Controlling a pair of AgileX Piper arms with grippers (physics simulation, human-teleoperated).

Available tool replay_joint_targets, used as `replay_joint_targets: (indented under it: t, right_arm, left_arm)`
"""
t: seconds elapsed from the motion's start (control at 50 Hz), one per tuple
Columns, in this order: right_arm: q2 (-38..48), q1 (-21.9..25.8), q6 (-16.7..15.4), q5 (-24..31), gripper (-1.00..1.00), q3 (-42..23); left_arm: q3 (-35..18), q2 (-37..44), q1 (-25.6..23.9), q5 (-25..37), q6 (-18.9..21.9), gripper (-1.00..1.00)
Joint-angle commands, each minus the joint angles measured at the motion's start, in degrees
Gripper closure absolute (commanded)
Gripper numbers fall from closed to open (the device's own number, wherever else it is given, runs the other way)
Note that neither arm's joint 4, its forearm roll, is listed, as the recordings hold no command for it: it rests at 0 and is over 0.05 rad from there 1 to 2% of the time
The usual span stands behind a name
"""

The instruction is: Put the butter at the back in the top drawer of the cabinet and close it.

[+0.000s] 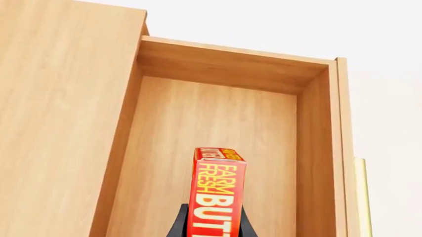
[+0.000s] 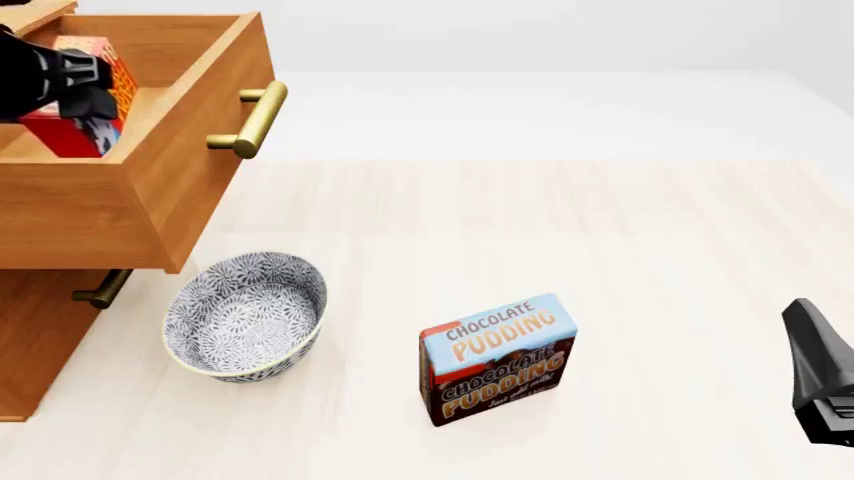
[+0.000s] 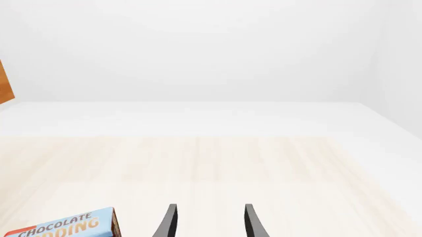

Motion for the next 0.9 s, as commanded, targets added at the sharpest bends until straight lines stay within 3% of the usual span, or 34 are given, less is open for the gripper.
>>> replay_joint_targets:
  t: [0.02,0.18,0.2,0.54,0.6,0.62,0.68,0.76,0.9]
  right_arm:
    - [0.0,0.0,0.0,0.0,-1.0,0.0]
    - [0.0,0.0,0.0,0.0,-1.0,0.0]
    - [0.0,0.0,0.0,0.0,-1.0,0.0]
    - [0.0,0.0,0.0,0.0,-1.0,0.0]
    - [0.0,0.0,0.0,0.0,-1.0,0.0]
    - [0.0,0.0,0.0,0.0,-1.0,0.0]
    - [0.0,0.0,0.0,0.0,-1.0,0.0]
    - [0.0,0.0,0.0,0.0,-1.0,0.0]
    - [0.0,0.0,0.0,0.0,-1.0,0.0]
  left_arm:
    - [-0.49,0.06,-0.27,-0.93,0.72,1.0]
    - [-0.96,-0.02,0.16,-1.1,0.5,1.0]
    - [-1.13,-0.1,0.26,-1.06,0.38,-1.0]
    - [-4.42,-2.59,-0.21,1.18,-0.1,-1.0]
    - [-6.36,-4.94,-4.4,2.42,-3.03,-1.0]
    - [-7.79,-5.89,-3.55,3.0,-1.14,-1.0]
    - [-8.96,-6.67,-5.1,4.12,-2.26,-1.0]
    - [-10.49,-9.11,-14.06,5.49,-7.05,-1.0]
    - [-11.91,-11.27,-18.12,5.62,-9.0,-1.0]
